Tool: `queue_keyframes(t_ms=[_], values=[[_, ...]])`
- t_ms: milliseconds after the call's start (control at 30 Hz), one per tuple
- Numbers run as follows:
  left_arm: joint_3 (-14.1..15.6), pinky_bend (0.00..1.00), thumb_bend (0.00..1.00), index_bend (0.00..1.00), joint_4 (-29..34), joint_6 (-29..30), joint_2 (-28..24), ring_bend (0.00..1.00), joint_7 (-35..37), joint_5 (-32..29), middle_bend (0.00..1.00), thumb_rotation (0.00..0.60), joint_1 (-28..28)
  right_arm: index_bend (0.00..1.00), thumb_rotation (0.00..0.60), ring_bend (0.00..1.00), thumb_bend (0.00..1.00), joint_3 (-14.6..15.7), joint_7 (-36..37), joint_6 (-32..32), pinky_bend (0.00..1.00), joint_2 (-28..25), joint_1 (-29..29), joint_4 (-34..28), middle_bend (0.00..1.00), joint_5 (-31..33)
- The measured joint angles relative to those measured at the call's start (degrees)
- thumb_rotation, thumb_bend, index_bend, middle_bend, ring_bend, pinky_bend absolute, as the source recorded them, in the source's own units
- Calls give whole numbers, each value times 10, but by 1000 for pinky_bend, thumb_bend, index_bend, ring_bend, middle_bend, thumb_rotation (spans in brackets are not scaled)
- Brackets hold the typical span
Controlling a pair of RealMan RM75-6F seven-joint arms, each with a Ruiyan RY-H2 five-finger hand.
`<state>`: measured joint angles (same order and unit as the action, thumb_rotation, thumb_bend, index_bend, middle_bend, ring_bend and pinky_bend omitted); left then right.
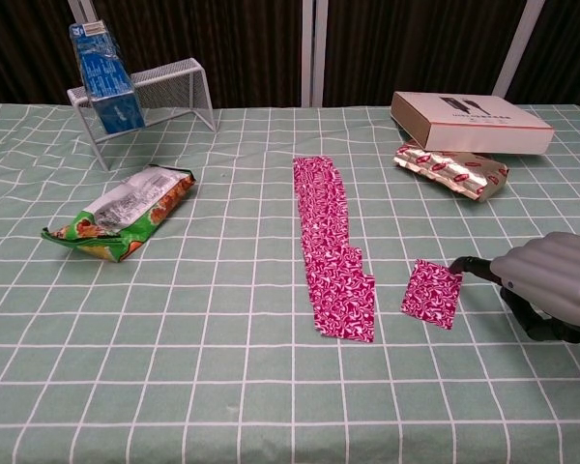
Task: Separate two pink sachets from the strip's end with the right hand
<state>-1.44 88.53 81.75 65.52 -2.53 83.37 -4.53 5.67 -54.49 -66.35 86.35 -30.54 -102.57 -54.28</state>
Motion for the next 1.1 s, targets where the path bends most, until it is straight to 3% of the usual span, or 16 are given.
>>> queue_keyframes(t_ms=[300, 1100], values=[[-1, 70, 146, 20, 5, -4, -2, 0, -6, -2, 0, 600, -4, 135, 600, 800, 1000, 13, -2, 14, 720, 9, -2, -11, 880, -4], [1, 71, 147, 20, 1, -4, -4, 0, 1, -7, 0, 600, -1, 144, 600, 800, 1000, -21, -7, 26, 720, 23, -35, 44, 879, 78]])
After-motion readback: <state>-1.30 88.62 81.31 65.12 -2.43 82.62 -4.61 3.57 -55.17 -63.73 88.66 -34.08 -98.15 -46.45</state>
